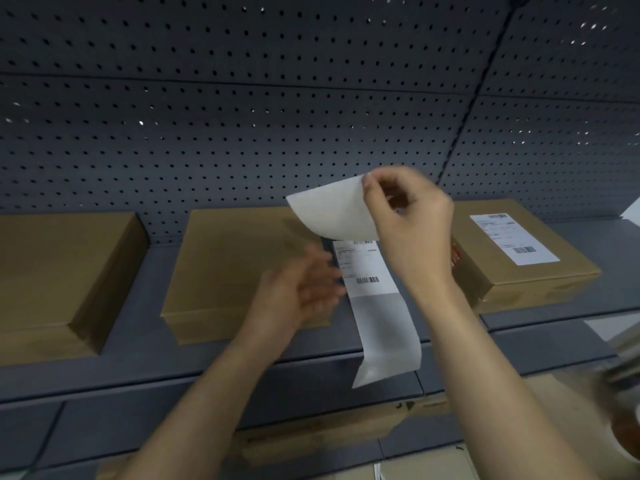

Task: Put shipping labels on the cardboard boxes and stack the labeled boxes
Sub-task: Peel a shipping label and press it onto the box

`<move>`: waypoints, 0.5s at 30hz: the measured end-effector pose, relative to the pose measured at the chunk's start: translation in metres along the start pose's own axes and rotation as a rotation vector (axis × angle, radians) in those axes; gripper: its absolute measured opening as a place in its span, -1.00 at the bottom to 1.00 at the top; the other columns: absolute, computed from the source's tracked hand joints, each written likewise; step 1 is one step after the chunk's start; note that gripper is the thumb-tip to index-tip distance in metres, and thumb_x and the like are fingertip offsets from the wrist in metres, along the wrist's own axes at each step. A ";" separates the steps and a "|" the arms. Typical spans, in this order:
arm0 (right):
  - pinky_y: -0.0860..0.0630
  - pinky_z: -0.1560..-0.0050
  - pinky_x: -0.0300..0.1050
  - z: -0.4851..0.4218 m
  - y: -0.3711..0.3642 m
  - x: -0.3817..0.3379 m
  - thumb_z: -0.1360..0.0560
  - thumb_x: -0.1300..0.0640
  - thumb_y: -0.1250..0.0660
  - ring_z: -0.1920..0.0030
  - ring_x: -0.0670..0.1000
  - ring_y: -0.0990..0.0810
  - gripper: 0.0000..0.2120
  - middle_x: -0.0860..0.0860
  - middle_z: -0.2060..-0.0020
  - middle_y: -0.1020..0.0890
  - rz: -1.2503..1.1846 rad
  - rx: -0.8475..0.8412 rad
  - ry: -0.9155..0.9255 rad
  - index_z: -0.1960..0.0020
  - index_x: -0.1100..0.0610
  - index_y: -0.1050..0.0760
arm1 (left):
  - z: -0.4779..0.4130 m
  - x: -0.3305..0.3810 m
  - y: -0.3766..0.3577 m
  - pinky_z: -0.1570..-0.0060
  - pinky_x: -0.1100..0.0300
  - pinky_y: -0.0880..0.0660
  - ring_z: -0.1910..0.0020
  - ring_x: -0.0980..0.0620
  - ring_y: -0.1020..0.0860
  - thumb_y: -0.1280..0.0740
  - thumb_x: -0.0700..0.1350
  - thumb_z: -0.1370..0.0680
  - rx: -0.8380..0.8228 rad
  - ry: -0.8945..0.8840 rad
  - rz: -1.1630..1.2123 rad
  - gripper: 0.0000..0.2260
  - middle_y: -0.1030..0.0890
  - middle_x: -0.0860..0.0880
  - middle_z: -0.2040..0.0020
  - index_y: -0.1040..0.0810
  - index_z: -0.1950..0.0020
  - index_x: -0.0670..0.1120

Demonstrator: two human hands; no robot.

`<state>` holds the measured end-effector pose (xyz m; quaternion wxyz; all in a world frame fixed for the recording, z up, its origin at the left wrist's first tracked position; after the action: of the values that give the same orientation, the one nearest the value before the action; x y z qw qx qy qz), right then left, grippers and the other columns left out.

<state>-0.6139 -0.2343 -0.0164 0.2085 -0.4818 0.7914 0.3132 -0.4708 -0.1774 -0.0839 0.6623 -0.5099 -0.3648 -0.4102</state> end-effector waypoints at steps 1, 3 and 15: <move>-0.51 0.10 -0.26 0.005 -0.004 -0.003 -0.55 0.20 -0.39 0.17 -0.18 -0.56 -0.93 -0.09 0.19 -0.63 0.007 -0.033 0.059 0.06 0.16 -0.65 | -0.006 0.011 0.004 -0.05 -0.05 -0.60 0.07 -0.18 -0.66 -0.28 0.08 -0.53 -0.009 0.029 0.109 -0.62 -0.69 -0.20 0.05 -0.62 -0.11 -0.19; -0.50 0.08 -0.31 0.015 -0.013 -0.007 -0.54 0.25 -0.40 0.14 -0.15 -0.58 -0.94 -0.04 0.16 -0.65 0.020 -0.109 0.182 0.04 0.21 -0.66 | -0.013 0.030 0.015 -0.08 -0.05 -0.59 -0.02 -0.18 -0.66 -0.23 0.16 -0.56 -0.039 0.040 0.211 -0.53 -0.68 -0.22 -0.04 -0.58 -0.18 -0.22; -0.51 -0.05 0.05 0.058 -0.061 -0.006 -0.49 0.13 -0.45 0.03 -0.04 -0.61 -0.92 -0.07 0.07 -0.66 0.027 -0.463 0.289 0.06 0.13 -0.67 | -0.031 0.046 0.065 0.27 0.11 -0.61 0.16 -0.08 -0.67 -0.22 -0.18 -0.64 0.047 -0.070 -0.012 -0.78 -0.69 -0.21 -0.02 -0.59 -0.19 -0.22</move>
<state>-0.5551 -0.2104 -0.0720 -0.0266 -0.5459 0.7264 0.4167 -0.3910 -0.2063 -0.0733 0.6585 -0.5058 -0.4004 -0.3876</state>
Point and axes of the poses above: each hand's wrist, its own z-axis away from the middle knuckle, its own y-axis out of the back of the hand, x = y × z, the point moved 1 cm from there along -z, towards the middle knuckle
